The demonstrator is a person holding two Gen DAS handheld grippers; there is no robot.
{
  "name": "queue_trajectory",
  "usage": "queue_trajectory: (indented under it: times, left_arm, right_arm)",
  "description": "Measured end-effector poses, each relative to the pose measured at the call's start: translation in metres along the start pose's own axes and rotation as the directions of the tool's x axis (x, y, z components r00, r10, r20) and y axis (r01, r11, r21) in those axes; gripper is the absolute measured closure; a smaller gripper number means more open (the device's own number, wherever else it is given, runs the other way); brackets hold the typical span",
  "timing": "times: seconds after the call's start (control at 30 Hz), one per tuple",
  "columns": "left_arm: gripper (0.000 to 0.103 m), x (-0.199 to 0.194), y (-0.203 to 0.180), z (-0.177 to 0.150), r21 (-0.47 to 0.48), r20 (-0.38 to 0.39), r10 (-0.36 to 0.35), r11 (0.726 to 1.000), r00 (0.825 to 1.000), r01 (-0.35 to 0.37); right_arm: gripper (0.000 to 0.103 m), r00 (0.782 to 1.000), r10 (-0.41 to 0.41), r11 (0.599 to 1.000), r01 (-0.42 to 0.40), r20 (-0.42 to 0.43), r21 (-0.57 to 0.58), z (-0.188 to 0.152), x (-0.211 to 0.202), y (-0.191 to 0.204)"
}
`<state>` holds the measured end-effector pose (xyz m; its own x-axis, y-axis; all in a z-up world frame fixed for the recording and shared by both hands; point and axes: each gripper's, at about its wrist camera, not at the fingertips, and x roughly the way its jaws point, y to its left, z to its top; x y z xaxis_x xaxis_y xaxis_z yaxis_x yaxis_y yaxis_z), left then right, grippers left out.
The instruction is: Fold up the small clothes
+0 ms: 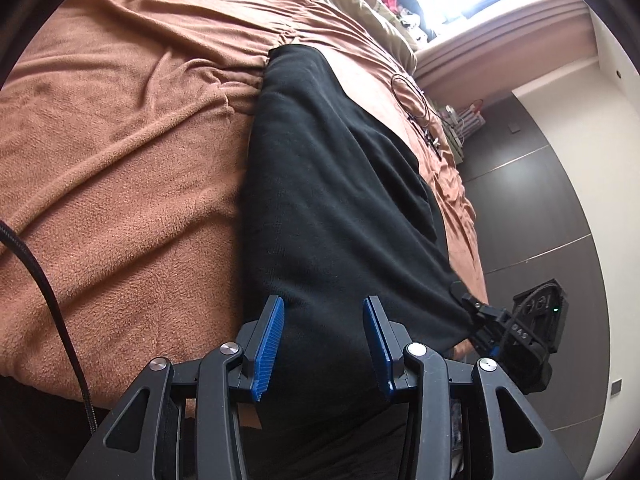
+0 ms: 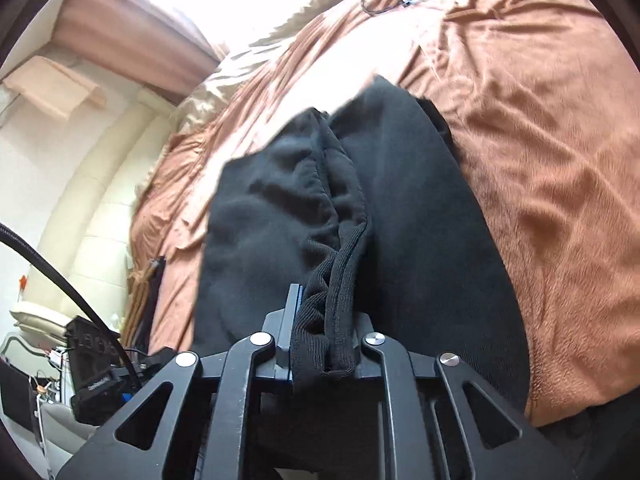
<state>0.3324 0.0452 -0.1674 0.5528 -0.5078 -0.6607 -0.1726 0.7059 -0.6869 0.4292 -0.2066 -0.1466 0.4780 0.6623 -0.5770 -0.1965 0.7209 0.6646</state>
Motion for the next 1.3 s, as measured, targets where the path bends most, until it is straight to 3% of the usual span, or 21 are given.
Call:
queue_trajectory:
  times: [0.2,0.37,0.67,0.83,1.13,1.3]
  left_arm:
    - [0.061,-0.001,-0.010,0.000,0.013,0.004,0.000,1.000,1.000,0.000]
    - [0.061,0.002,-0.018,-0.005,0.028,-0.008,0.007,1.000,1.000,-0.007]
    - [0.061,0.018,-0.030,-0.013,0.069,-0.031,0.058,0.996,0.998,-0.056]
    - [0.061,0.018,-0.022,-0.016,0.063,-0.036,0.096,0.994,0.995,-0.094]
    - [0.055,0.028,-0.010,-0.021,0.056,-0.075,0.102,0.994,0.992,-0.098]
    - [0.072,0.026,-0.011,-0.019,0.079,-0.080,0.134,0.989,0.988,-0.128]
  right_arm:
    - [0.096,0.997,-0.005,0.999,0.008,0.080,-0.042,-0.002,-0.033,0.006]
    - [0.096,0.992,-0.039,0.999,0.042,0.119,-0.023,-0.013,-0.061,-0.015]
    - [0.096,0.995,-0.047,0.998,0.042,0.083,0.054,-0.053,-0.067,-0.043]
    - [0.096,0.997,-0.030,0.997,0.025,0.066,0.070,-0.058,-0.065,-0.046]
    - [0.096,0.999,-0.013,0.997,0.009,0.051,0.083,-0.057,-0.061,-0.047]
    - [0.096,0.999,0.020,0.996,-0.024,0.042,0.090,-0.061,-0.057,-0.040]
